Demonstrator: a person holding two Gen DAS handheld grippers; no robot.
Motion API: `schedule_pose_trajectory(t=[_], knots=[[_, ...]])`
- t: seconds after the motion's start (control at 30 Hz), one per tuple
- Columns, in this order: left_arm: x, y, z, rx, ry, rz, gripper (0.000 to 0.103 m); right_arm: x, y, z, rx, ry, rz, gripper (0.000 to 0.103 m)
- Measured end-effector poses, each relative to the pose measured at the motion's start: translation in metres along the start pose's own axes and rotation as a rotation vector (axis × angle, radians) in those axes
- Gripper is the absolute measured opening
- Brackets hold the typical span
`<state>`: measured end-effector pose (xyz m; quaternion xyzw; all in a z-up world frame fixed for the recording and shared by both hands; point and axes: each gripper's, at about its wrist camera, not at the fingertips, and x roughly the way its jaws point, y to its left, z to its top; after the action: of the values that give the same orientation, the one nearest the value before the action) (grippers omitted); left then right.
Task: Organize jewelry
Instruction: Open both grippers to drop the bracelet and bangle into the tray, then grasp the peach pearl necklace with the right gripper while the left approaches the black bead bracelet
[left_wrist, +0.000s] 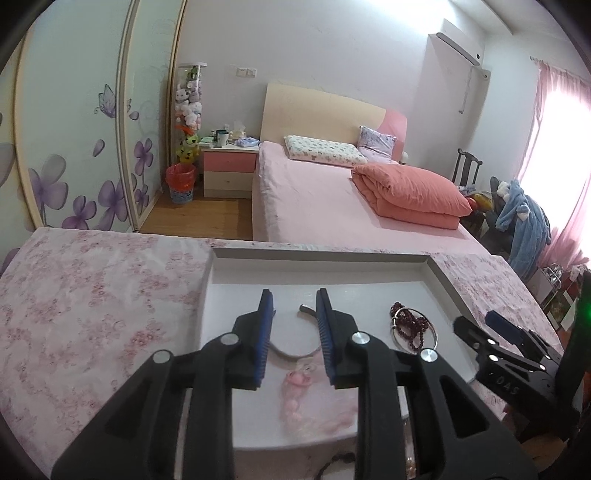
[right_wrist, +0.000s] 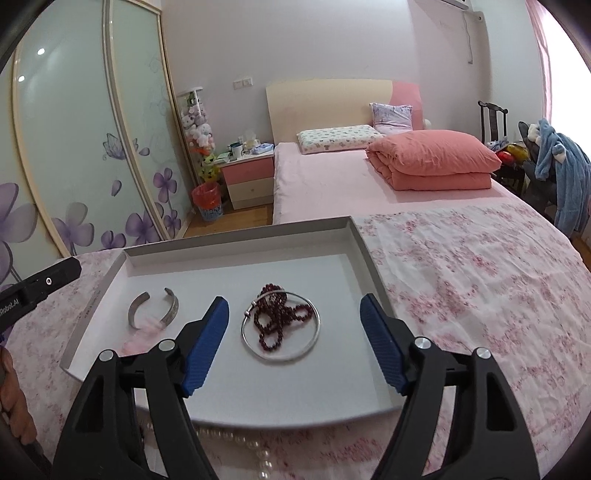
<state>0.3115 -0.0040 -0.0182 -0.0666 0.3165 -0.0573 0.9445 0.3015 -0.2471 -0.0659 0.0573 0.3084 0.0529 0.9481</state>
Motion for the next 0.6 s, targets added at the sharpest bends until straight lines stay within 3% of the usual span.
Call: schedule_pose_trajectory(t=[0.23,0.37,0.6], knots=[[-0.032,0.013,-0.013,-0.016,-0.003,0.007,0.028,-0.028,-0.001,-0.012,-0.026,0.011,0.024,0.066],[-0.057,0.021,-0.029,-0.005,-0.007,0.018,0.035,-0.047,-0.001,-0.029,-0.051,0.047,0.061,0.061],[-0.085,0.036,-0.065,0.004,0.034,0.033,0.046,-0.06,0.009,-0.069,-0.102,0.177,0.134,0.04]])
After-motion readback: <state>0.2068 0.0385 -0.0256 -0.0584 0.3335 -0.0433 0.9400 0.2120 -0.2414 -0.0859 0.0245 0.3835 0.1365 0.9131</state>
